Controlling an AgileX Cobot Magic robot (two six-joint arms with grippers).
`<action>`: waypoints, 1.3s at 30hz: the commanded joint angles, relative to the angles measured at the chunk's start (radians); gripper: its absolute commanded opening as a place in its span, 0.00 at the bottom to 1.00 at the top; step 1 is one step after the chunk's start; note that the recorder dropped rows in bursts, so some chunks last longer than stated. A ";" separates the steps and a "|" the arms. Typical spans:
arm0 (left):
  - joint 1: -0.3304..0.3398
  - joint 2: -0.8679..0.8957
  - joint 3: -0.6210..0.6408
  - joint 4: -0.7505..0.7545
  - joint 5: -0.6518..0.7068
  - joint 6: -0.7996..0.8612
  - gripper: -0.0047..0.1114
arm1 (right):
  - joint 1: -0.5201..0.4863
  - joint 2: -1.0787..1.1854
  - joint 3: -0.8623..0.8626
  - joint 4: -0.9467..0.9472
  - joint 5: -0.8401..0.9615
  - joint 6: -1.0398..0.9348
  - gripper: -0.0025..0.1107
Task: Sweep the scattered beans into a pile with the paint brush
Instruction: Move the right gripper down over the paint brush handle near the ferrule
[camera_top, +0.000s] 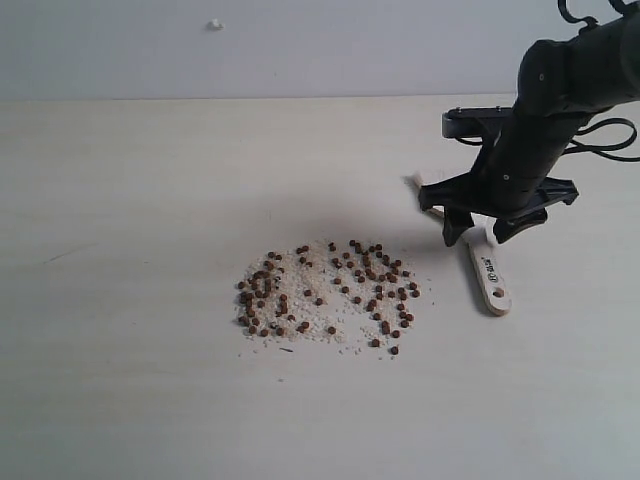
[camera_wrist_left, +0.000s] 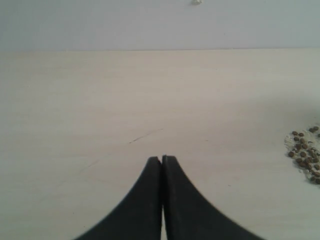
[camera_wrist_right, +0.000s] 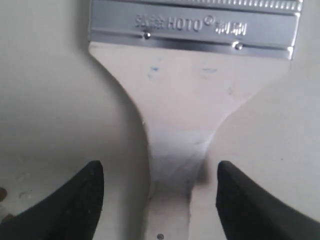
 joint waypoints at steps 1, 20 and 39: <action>0.003 -0.007 0.003 0.004 -0.009 0.000 0.04 | 0.002 0.011 -0.006 0.002 -0.002 0.009 0.56; 0.003 -0.007 0.003 0.004 -0.009 0.000 0.04 | 0.041 0.011 -0.006 -0.155 0.069 0.174 0.52; 0.003 -0.007 0.003 0.004 -0.009 0.002 0.04 | 0.041 0.011 -0.006 -0.178 0.008 0.189 0.52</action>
